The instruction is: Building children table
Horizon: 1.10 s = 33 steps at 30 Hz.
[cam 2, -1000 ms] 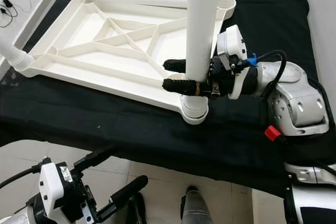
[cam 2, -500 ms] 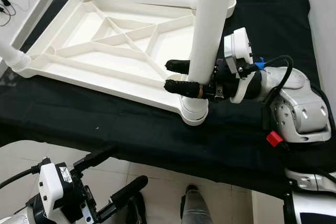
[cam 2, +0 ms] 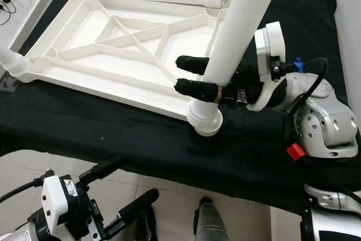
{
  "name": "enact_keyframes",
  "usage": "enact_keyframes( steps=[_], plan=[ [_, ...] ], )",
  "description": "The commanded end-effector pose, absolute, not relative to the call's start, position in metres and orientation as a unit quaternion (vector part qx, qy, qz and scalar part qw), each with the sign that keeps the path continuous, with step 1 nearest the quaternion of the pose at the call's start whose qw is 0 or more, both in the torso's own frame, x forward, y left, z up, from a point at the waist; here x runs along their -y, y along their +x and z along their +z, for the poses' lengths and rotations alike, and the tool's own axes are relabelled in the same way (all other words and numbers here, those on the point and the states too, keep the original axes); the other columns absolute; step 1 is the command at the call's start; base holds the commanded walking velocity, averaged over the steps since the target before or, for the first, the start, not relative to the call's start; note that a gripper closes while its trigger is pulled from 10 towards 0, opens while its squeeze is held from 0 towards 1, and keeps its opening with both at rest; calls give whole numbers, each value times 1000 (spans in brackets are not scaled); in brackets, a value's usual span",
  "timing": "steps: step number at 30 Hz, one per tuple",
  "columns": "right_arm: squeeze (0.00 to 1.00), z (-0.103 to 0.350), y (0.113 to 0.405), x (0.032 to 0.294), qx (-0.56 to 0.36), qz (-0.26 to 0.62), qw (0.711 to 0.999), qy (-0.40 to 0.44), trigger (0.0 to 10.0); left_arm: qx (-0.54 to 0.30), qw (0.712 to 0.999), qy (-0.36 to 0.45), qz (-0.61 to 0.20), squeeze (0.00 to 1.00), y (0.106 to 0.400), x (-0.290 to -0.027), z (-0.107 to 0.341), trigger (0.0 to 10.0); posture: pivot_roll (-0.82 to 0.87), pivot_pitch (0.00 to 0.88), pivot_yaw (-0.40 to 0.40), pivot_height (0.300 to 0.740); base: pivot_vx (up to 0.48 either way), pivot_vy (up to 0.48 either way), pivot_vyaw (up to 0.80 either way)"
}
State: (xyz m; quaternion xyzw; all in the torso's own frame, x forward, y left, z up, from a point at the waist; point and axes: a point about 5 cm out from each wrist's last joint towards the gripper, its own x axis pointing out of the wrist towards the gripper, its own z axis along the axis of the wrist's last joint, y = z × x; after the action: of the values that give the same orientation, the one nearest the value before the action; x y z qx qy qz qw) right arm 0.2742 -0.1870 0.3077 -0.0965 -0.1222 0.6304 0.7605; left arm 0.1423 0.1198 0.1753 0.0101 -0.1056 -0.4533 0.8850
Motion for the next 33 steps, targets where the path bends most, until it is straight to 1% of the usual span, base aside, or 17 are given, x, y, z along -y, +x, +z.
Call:
enact_keyframes(
  steps=[1,8,12,14,26,29,33],
  plan=[
    [0,301,272,182,108,635,755,-124,10000,94,886,11,-455,0,140,-120,171,10000,36,359,126,740,0,0,0],
    [0,293,275,184,85,623,763,-148,10000,94,886,11,-454,0,140,-120,171,10000,36,359,126,740,0,0,0],
    [0,289,281,185,78,595,782,-167,10000,95,886,11,-454,0,140,-121,171,10000,36,362,129,740,0,0,0],
    [0,289,282,186,79,590,785,-171,10000,94,886,11,-454,0,140,-121,171,10000,36,362,129,740,0,0,0],
    [0,289,278,186,80,599,777,-178,10000,94,886,12,-454,0,140,-121,171,10000,36,361,130,740,0,0,0],
    [0,288,273,182,73,612,762,-199,10000,95,886,12,-454,0,141,-121,171,10000,37,361,131,740,0,0,0],
    [0,286,271,179,67,614,756,-218,10000,95,886,12,-454,0,141,-121,171,10000,35,361,130,740,0,0,0]
  ],
)
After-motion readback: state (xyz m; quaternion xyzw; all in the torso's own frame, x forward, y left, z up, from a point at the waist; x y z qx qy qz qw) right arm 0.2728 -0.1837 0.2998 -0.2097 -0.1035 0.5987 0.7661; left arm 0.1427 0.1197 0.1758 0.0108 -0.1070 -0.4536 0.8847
